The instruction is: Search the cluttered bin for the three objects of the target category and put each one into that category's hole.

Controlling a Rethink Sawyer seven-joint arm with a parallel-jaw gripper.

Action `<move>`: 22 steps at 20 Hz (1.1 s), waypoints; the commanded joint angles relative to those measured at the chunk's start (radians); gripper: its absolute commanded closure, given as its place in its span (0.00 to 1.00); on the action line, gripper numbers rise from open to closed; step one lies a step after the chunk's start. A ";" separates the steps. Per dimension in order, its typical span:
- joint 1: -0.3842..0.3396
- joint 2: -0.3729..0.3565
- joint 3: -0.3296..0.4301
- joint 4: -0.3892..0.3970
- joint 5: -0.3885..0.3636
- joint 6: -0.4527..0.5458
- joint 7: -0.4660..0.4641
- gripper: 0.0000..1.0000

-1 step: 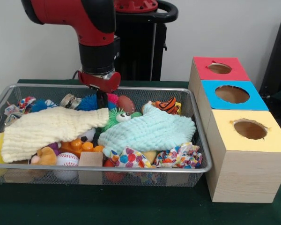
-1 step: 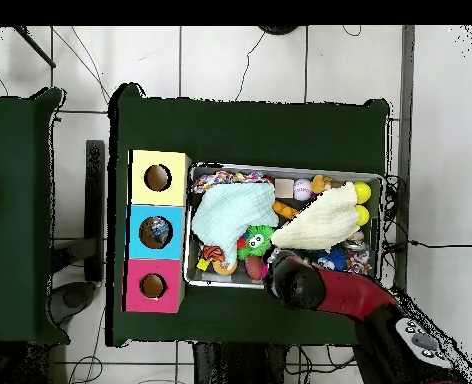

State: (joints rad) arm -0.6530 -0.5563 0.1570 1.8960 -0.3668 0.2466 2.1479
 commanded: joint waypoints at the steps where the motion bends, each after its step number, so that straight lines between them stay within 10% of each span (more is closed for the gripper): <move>1: -0.081 0.033 0.137 -0.109 -0.023 0.075 -0.100 1.00; 22: -0.056 0.017 0.057 -0.191 -0.034 0.117 -0.053 1.00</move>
State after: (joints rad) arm -0.7002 -0.5558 0.1804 1.8095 -0.3676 0.2948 2.1479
